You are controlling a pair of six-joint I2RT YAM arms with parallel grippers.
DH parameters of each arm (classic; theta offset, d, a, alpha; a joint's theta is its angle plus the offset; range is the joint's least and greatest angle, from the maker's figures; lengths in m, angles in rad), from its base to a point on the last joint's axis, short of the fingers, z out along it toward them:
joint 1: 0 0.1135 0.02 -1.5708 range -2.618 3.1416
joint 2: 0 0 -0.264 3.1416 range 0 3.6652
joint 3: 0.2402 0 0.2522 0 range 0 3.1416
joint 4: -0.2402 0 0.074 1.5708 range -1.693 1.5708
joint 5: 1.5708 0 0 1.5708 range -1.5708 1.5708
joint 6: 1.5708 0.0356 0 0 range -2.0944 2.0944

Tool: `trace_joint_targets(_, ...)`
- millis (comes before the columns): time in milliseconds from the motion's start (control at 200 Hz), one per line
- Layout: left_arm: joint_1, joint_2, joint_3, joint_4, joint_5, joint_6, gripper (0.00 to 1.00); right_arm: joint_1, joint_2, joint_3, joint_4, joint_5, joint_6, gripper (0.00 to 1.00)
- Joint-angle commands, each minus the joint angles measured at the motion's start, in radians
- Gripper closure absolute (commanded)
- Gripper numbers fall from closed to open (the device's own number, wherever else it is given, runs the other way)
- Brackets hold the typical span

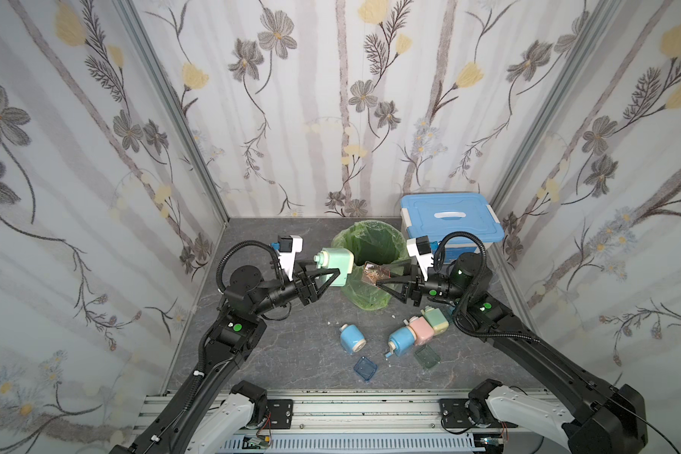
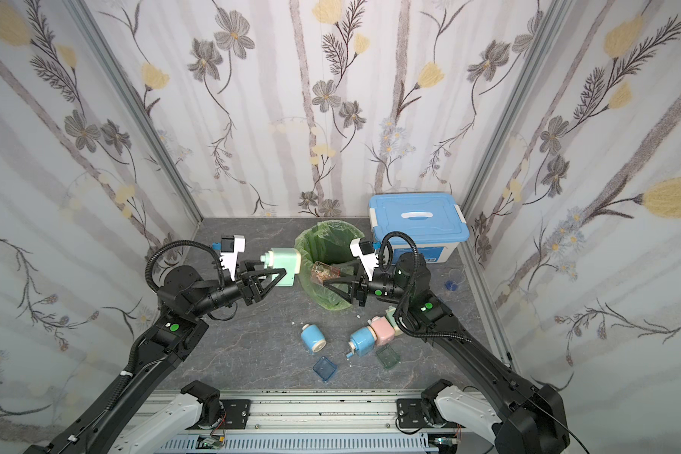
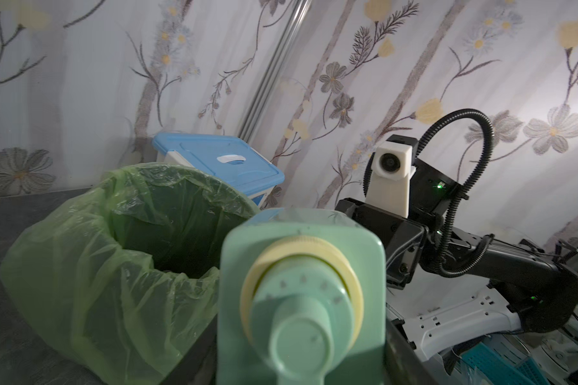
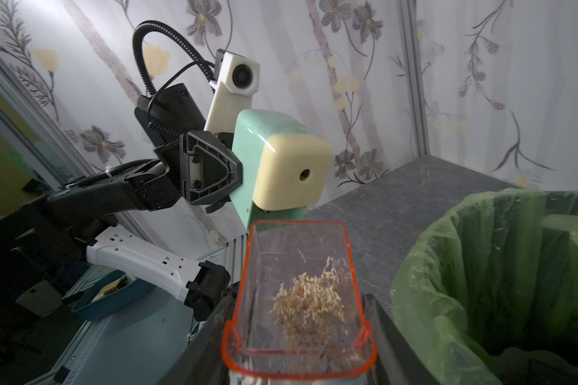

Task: Take out the pencil sharpener tray and clean the shavings
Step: Pour the shavings into the trash bin.

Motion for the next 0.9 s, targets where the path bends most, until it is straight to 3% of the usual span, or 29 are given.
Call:
trace_joint_targets(0, 0.017, -0.01, 0.006, -0.027, -0.094, 0.018, 0.59, 0.008, 0.006, 0.104, -0.337, 0.308, -0.191, 0.56)
trace_joint_targets(300, 0.077, -0.025, -0.025, -0.071, -0.241, -0.012, 0.59, 0.227, 0.202, 0.523, -0.784, 1.156, -0.578, 0.53)
trace_joint_targets(460, 0.116, -0.032, -0.054, -0.042, -0.267, -0.058, 0.59, 0.353, 0.315, 0.625, -0.862, 1.581, -0.811, 0.52)
trace_joint_targets(714, 0.153, -0.05, -0.086, 0.007, -0.272, -0.102, 0.59, 0.408, 0.361, 0.621, -0.655, 1.815, -1.234, 0.54)
trace_joint_targets(894, 0.157, -0.07, -0.1, 0.028, -0.279, -0.112, 0.59, 0.465, 0.375, 0.606, -0.56, 1.743, -1.491, 0.55)
